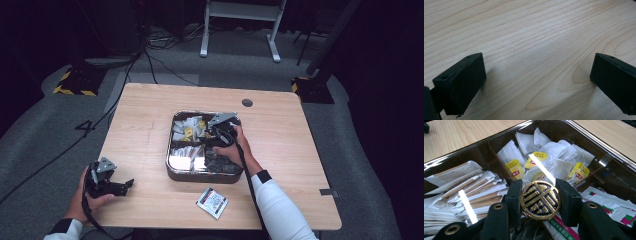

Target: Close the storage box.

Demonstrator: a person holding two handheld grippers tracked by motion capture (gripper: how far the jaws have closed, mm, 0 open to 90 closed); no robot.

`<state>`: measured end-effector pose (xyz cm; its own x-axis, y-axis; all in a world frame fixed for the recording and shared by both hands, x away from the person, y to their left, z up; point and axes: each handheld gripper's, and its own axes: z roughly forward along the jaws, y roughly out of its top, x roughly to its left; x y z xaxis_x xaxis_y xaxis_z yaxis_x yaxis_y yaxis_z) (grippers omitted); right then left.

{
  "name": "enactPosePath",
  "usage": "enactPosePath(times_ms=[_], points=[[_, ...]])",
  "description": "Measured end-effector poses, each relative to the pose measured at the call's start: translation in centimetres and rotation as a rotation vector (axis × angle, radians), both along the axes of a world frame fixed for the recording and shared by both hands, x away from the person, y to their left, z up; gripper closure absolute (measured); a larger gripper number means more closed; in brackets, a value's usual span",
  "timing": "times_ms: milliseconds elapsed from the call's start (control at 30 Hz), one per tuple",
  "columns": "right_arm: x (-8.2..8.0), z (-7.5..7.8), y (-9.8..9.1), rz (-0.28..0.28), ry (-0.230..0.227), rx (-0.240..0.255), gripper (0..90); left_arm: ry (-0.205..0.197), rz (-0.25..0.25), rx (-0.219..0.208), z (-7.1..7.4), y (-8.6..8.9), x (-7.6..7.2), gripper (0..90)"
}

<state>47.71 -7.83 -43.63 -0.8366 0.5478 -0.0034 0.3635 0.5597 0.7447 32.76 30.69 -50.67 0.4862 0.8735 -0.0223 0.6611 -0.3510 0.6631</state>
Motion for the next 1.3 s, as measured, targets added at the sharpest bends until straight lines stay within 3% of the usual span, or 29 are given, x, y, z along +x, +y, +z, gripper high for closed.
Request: enactPosePath(times_ms=[700, 867, 1100, 1300], points=[[-0.37, -0.28, -0.04, 0.019, 0.0, -0.003, 57.3, 0.0, 0.0, -0.001, 0.0, 0.01, -0.01, 0.5], [-0.19, -0.27, -0.05, 0.044, 0.006, -0.001, 45.4, 0.001, 0.0, 0.0, 0.01, 0.01, 0.0, 0.5], [-0.08, -0.25, -0.02, 0.019, 0.02, 0.021, 20.2, 0.0, 0.0, -0.001, 0.0, 0.01, 0.0, 0.5], [-0.15, -0.21, -0.02, 0.017, 0.009, -0.006, 17.1, 0.001, 0.0, 0.0, 0.01, 0.01, -0.01, 0.5]])
